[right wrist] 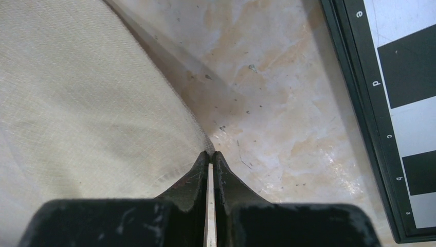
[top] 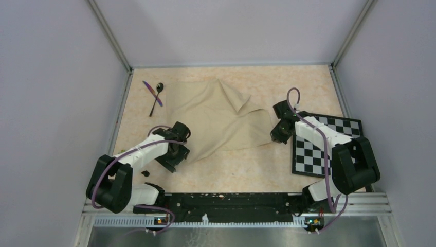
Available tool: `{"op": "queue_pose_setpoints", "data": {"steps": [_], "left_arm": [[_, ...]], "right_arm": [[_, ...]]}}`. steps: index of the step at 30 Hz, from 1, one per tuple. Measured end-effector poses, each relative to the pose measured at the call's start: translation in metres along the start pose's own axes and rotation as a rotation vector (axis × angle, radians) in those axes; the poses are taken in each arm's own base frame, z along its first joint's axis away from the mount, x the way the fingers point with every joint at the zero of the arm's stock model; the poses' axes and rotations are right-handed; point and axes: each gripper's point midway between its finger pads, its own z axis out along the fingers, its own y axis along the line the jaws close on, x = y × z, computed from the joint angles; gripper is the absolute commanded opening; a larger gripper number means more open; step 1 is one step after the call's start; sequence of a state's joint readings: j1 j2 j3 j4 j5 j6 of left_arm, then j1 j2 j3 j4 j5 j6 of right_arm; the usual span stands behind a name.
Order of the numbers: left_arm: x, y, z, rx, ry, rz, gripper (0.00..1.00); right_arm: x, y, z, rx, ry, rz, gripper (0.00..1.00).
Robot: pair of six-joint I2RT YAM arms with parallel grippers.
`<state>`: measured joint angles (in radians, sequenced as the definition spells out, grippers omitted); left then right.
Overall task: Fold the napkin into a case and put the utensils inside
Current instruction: Pick up the crumpled napkin from the center of the board, then flatten out the crumpled napkin at the center of the board.
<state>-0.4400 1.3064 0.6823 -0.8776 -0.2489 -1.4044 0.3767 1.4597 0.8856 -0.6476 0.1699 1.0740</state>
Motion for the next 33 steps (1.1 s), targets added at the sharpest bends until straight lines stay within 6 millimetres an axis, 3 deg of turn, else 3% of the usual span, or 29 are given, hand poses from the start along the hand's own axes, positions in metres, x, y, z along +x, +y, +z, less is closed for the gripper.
{"op": "queue_pose_setpoints", "data": {"steps": [5,8,12,13,14,18,20,23,25,27,29,33], "left_arm": [[0.0,0.001,0.005,-0.016,-0.009,-0.026,0.64],[0.0,-0.001,0.006,-0.008,-0.01,-0.051,0.42],[-0.002,-0.001,0.008,-0.01,-0.022,-0.065,0.23],[-0.003,-0.001,0.008,-0.011,-0.028,-0.067,0.09],[-0.005,0.0,0.008,-0.015,-0.037,-0.066,0.02],[-0.018,0.002,0.004,0.003,-0.106,-0.051,0.0],[-0.028,-0.003,-0.009,0.065,-0.147,-0.031,0.0],[-0.049,-0.023,-0.058,0.28,-0.219,-0.014,0.0],[-0.07,-0.041,-0.12,0.519,-0.296,-0.017,0.0],[-0.09,-0.049,-0.196,0.791,-0.401,-0.023,0.0],[-0.107,-0.037,-0.271,1.038,-0.523,-0.023,0.0],[-0.124,0.011,-0.392,1.37,-0.754,0.007,0.0]], "right_arm": [[0.007,-0.007,0.006,0.008,0.014,-0.004,0.0],[0.008,-0.01,0.004,0.005,0.011,-0.009,0.0],[0.004,-0.006,-0.004,-0.048,-0.011,-0.029,0.0],[0.003,-0.004,-0.007,-0.063,-0.017,-0.042,0.0],[0.002,-0.002,-0.01,-0.087,-0.024,-0.065,0.0],[-0.005,0.016,-0.032,-0.223,-0.061,-0.192,0.0],[-0.01,0.03,-0.054,-0.335,-0.099,-0.262,0.0],[-0.018,0.051,-0.102,-0.53,-0.184,-0.355,0.0],[-0.025,0.067,-0.152,-0.695,-0.262,-0.424,0.0],[-0.031,0.081,-0.207,-0.851,-0.348,-0.478,0.0],[-0.035,0.088,-0.264,-1.001,-0.437,-0.523,0.0],[-0.03,0.082,-0.38,-1.293,-0.609,-0.594,0.0]]}}
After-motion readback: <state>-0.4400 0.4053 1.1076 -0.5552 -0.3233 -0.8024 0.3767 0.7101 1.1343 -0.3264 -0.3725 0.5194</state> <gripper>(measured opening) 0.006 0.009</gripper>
